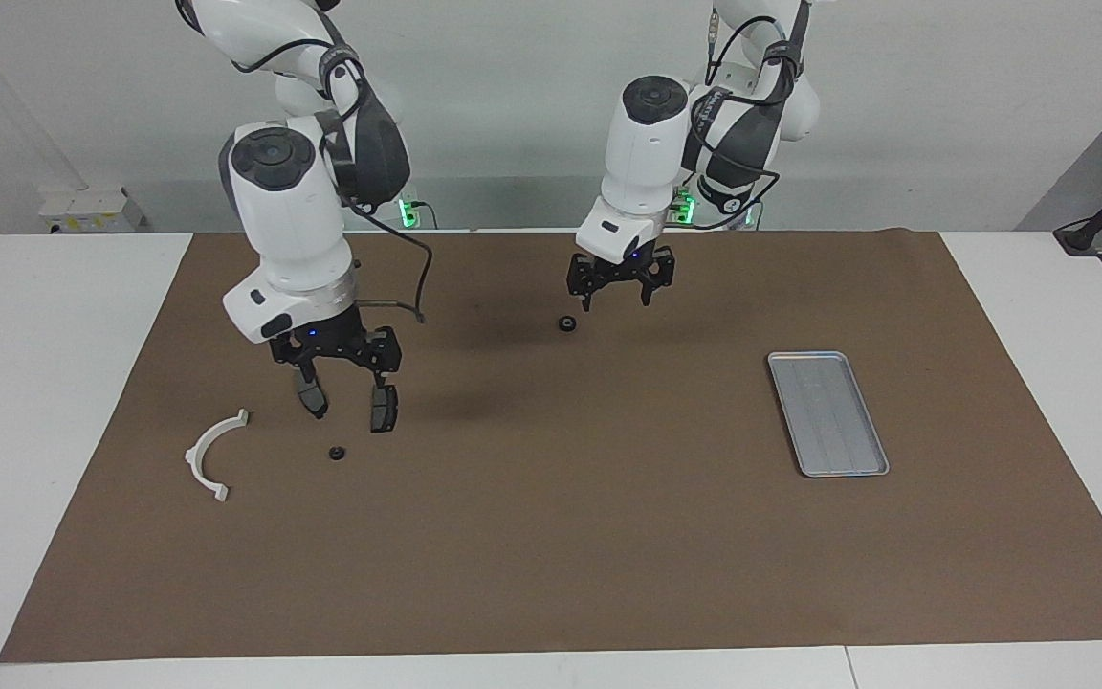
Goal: Pick bearing gear from pile to tray
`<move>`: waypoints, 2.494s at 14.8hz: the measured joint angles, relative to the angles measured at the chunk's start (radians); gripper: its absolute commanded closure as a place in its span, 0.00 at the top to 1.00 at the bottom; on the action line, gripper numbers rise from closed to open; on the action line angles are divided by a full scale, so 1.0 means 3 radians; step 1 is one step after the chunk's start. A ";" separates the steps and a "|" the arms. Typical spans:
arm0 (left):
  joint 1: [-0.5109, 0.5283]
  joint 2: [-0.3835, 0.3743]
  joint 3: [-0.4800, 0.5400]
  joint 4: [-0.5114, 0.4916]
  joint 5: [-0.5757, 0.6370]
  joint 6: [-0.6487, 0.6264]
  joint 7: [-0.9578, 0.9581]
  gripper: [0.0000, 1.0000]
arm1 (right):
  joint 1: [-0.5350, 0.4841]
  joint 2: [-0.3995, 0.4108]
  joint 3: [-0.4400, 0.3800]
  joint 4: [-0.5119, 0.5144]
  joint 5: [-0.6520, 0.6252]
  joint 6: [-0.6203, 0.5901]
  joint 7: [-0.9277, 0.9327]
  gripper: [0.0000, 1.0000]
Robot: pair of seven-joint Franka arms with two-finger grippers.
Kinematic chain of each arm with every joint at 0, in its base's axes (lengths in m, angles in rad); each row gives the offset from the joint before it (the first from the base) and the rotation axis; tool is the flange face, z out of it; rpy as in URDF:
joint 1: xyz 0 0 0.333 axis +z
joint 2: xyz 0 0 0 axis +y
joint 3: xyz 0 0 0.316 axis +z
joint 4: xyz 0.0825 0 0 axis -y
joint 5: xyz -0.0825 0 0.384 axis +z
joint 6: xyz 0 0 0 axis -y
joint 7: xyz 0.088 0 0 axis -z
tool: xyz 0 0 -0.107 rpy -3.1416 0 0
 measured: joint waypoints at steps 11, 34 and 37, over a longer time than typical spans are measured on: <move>-0.0445 -0.0018 -0.0003 -0.0642 0.0000 0.0503 -0.0461 1.00 | -0.0253 0.0430 -0.0043 -0.0250 -0.0156 0.0660 -0.0020 1.00; -0.0600 0.0248 -0.0001 -0.1086 0.0000 0.1213 -0.0583 1.00 | -0.0154 0.1044 -0.0049 -0.0262 -0.0680 0.0965 0.0708 0.95; -0.0613 0.0252 -0.0003 -0.1100 0.0000 0.1225 -0.0583 1.00 | -0.0159 0.1045 -0.0057 -0.0262 -0.0680 0.0849 0.0819 0.91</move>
